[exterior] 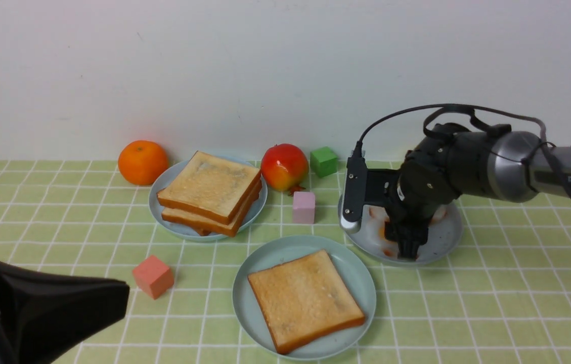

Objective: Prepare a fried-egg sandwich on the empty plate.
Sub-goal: Use the right arm to grab a fried egg

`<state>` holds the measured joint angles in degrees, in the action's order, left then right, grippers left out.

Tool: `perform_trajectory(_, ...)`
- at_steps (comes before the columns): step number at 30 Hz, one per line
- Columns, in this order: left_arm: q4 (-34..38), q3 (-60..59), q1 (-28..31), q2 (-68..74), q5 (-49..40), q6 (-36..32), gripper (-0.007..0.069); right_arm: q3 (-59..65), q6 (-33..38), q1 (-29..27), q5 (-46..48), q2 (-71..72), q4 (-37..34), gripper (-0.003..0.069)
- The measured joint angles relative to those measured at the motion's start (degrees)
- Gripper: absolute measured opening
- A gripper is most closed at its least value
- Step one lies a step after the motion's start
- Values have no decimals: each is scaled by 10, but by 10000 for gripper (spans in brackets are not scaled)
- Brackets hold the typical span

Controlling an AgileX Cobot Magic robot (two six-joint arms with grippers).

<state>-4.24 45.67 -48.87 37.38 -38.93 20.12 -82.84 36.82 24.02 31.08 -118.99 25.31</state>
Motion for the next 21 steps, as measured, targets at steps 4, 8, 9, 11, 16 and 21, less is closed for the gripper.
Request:
perform_trajectory(4, -1, 0, 0, 0, 10, 0, -13, -2, 7, 0, -14, -5, 7, 464)
perform_trajectory(8, -1, 0, 0, 0, 10, 0, -13, -2, 8, 0, -27, -8, 16, 453)
perform_trajectory(9, -1, 0, 0, 0, 10, 0, -13, -2, 8, -1, -31, -9, 21, 440)
perform_trajectory(11, 0, 0, 0, 0, 10, 0, -13, -2, 8, -1, -34, -10, 21, 419)
perform_trajectory(16, 5, 0, 0, 0, 10, 0, -13, -2, 8, -1, -35, -12, 23, 322)
perform_trajectory(21, 5, 0, 0, 0, 10, 0, -13, -2, 8, -1, -35, -15, 24, 153)
